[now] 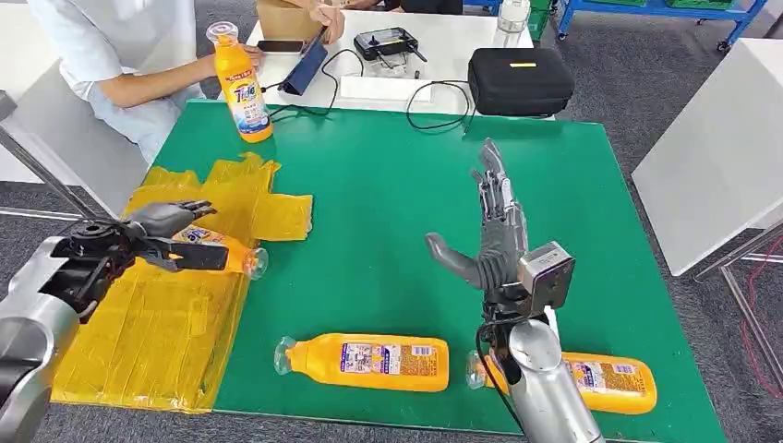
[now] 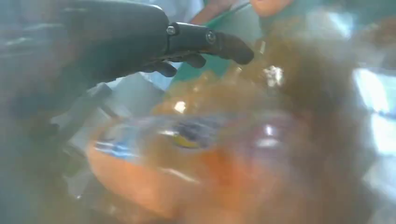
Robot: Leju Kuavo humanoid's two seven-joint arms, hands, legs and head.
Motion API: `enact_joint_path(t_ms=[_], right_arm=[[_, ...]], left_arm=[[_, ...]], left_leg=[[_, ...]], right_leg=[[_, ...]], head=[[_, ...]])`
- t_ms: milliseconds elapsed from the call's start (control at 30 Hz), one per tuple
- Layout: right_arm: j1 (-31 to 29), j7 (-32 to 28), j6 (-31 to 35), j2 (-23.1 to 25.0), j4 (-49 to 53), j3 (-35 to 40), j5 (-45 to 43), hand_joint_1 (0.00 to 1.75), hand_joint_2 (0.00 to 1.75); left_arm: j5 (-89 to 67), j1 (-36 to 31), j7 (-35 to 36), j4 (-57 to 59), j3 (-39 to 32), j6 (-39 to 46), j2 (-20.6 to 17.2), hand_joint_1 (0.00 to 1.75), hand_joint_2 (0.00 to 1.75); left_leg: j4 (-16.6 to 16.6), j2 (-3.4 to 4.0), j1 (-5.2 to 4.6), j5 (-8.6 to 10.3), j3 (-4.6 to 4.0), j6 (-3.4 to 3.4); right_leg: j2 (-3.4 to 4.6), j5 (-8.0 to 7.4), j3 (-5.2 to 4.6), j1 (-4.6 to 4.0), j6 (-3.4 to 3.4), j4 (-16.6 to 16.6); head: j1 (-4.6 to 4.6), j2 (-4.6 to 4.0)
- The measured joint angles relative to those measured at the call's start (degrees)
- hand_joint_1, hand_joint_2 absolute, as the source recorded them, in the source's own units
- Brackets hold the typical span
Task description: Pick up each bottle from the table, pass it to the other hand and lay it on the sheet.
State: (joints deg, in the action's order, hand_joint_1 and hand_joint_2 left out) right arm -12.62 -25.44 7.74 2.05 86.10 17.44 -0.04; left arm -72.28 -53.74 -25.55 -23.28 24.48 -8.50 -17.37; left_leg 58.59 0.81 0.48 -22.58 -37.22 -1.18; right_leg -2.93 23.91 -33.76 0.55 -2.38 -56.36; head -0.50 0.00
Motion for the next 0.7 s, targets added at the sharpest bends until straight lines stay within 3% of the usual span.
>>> enact_joint_path(t_ms=[533, 700], right_arm=[[0.0, -1.2, -0.7, 0.0, -2.5, -1.4, -0.2, 0.00, 1.75], [-0.2, -1.2, 0.9, -0.6, -2.9, -1.2, 7.1, 0.00, 1.75]], left_arm=[[1.4, -5.6, -1.6, 0.3, 3.9, -2.2, -0.3, 0.00, 1.75], [9.1, -4.9, -4.2, -0.2, 3.3, 2.5, -0.5, 0.00, 1.75]], left_leg=[[0.0, 0.00, 0.00, 0.00, 0.00, 0.00], [0.0, 0.00, -0.01, 0.00, -0.01, 0.00]], right_leg=[[0.00, 0.00, 0.01, 0.00, 0.00, 0.0], [0.00, 0.00, 0.02, 0.00, 0.00, 0.0]], head=[[0.00, 0.00], [0.00, 0.00]])
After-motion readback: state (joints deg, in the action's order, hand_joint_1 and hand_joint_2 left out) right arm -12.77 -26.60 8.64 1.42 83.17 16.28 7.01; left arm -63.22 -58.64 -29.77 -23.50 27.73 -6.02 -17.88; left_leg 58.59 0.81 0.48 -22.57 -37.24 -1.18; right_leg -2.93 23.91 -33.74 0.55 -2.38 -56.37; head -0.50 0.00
